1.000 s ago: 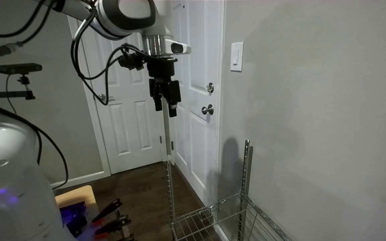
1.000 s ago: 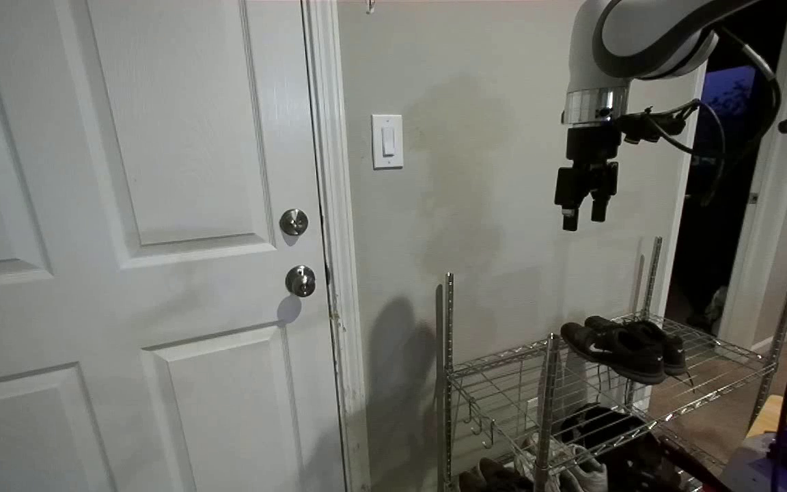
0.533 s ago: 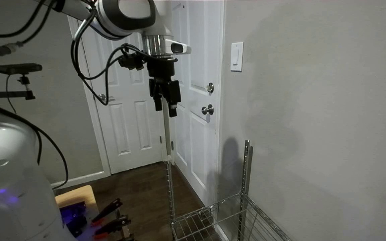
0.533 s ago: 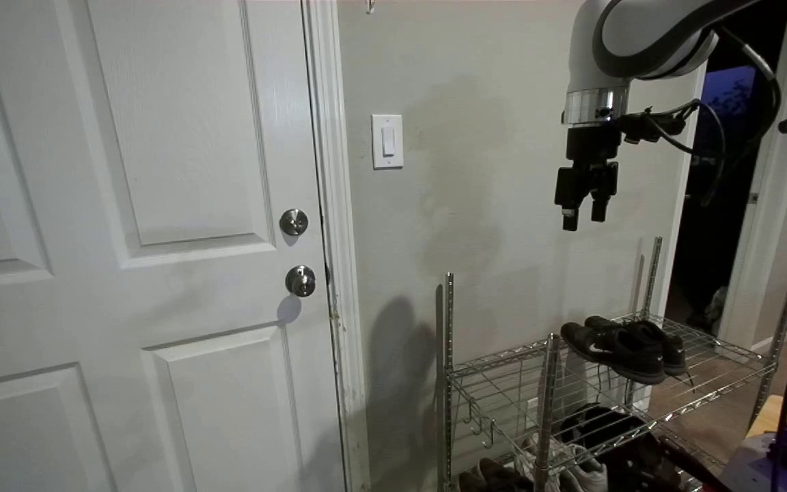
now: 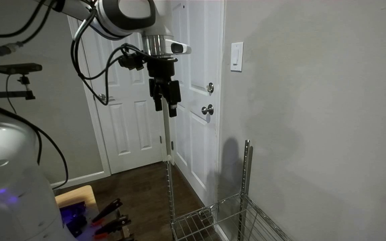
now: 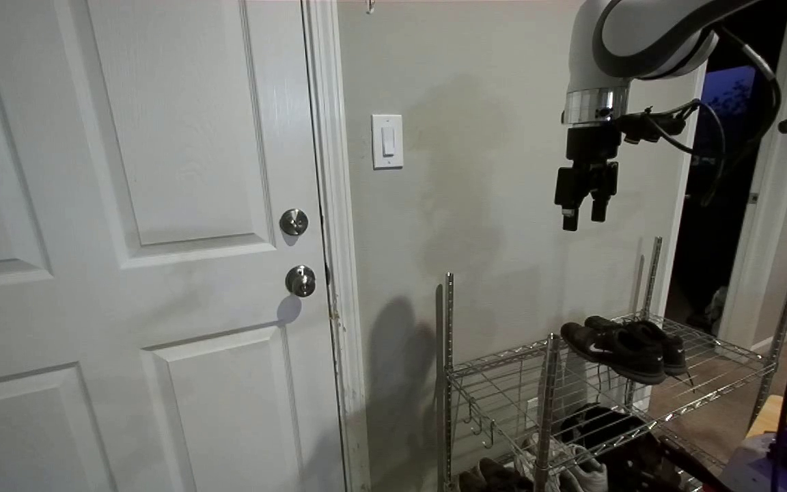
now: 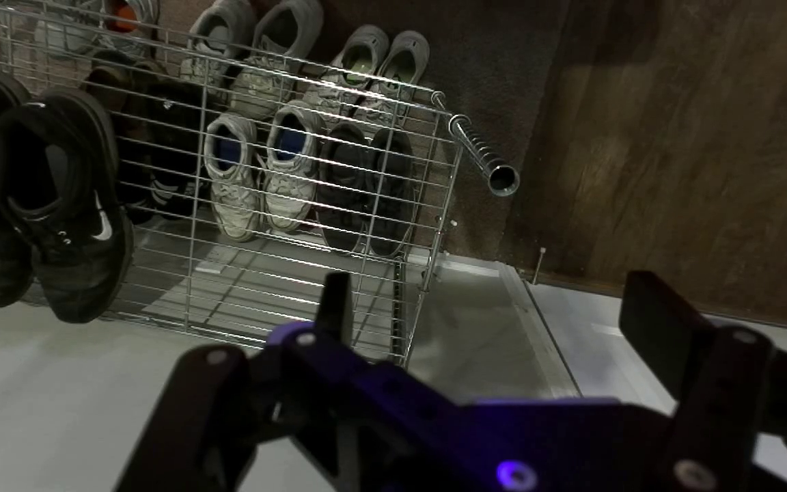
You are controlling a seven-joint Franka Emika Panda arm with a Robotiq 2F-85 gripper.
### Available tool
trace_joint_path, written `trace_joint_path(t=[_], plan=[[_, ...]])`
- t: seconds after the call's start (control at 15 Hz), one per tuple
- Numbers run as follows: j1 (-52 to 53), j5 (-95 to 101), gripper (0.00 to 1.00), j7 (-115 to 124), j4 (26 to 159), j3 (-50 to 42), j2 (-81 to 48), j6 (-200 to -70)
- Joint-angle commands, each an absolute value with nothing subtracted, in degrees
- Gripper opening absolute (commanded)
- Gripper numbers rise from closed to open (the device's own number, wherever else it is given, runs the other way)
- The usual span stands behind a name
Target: Turn off the light switch.
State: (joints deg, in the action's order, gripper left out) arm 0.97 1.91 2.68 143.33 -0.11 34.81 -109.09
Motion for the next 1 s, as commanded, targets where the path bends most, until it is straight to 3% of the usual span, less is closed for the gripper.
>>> trace_joint_path(t=[0.0,0.4,0.93], plan=[[0.40,1.89,1.00,2.67,143.07,0.37,34.48,-108.95],[0.09,3.76,1.00,2.81,142.26,0.79,31.12,-113.19],[0.64,6.90,1.00,4.86,134.40,3.98,18.24,-131.42]])
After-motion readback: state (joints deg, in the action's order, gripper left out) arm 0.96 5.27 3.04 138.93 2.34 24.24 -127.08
